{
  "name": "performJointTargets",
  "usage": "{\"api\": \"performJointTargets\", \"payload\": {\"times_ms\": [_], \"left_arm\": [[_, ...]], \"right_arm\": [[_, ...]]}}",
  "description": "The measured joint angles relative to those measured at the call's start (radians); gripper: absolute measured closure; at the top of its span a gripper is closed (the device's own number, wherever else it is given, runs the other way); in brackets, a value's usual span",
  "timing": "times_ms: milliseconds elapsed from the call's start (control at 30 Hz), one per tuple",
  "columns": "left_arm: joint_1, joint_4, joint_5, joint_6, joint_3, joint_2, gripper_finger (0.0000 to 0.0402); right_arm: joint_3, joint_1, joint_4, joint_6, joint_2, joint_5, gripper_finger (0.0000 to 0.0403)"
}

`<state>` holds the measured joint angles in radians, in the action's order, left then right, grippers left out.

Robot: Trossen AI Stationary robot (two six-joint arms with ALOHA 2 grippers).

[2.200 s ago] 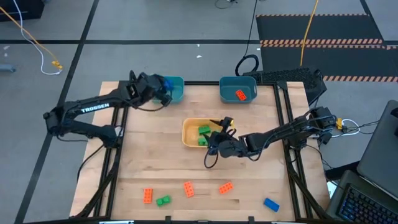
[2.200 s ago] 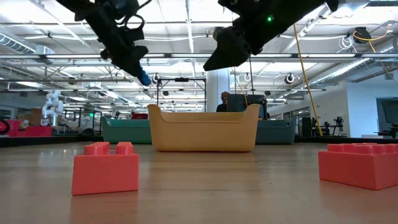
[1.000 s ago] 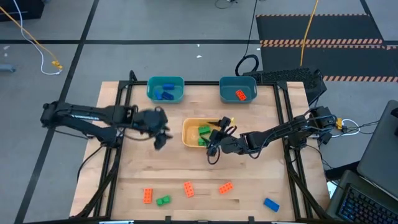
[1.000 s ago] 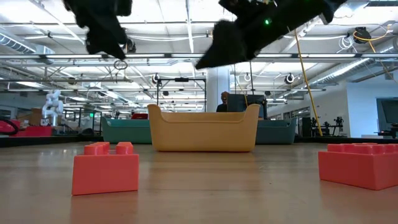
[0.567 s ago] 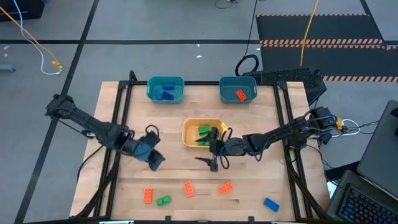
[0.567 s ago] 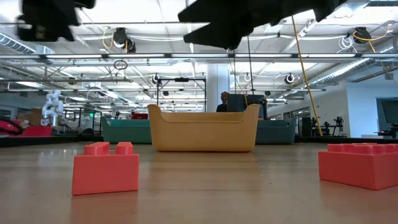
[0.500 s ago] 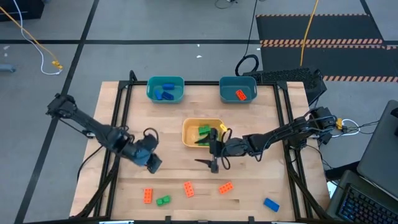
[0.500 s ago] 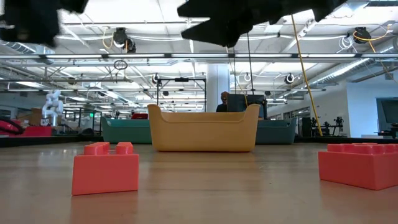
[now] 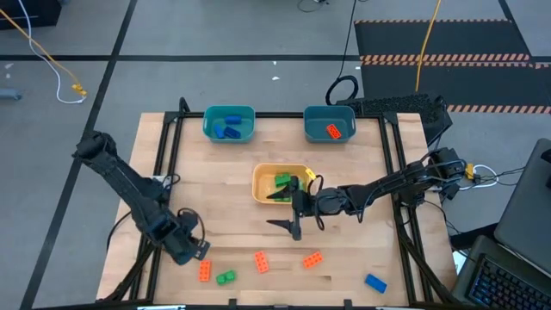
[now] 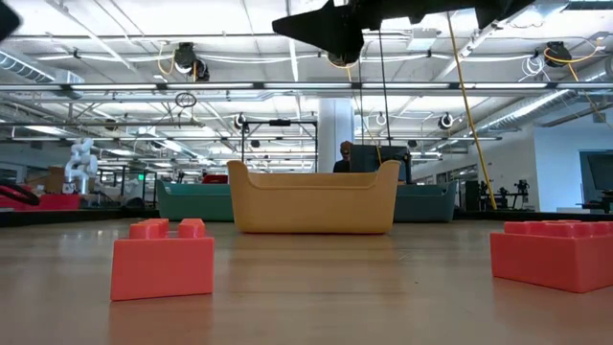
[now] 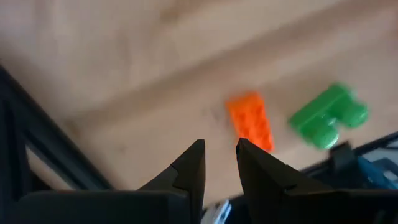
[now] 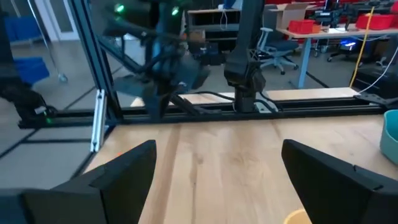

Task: Sort & place blocks by color
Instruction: Put the orange game piece into the blue bin

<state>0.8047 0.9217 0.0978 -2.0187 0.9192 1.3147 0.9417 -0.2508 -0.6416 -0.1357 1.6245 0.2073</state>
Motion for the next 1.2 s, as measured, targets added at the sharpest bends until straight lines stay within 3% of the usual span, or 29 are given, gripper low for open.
{"api": "performJointTargets", "payload": {"times_ms": [267,533,700,967,1200], "left_arm": [[0.121,-0.124,0.134,-0.206,0.0,0.091,0.0309],[0.14,-0.241,0.091,-0.169,0.0,0.147,0.0303],[0.103,-0.332,0.082,-0.1,0.0,0.185,0.0249],[0.033,-0.319,0.085,-0.081,0.0,0.237,0.0133],[0.002,-0.34,0.085,-0.115,0.0,0.302,0.0085]], "right_arm": [[0.0,-0.013,-0.03,-0.01,0.0,0.0,0.0064],[0.0,-0.012,-0.036,0.002,0.0,0.0,0.0064],[0.0,-0.013,-0.009,0.002,0.0,-0.001,0.0064],[0.0,-0.013,0.018,0.02,0.0,0.0,0.0064],[0.0,-0.013,0.017,0.02,0.0,0.0,0.0064]]}}
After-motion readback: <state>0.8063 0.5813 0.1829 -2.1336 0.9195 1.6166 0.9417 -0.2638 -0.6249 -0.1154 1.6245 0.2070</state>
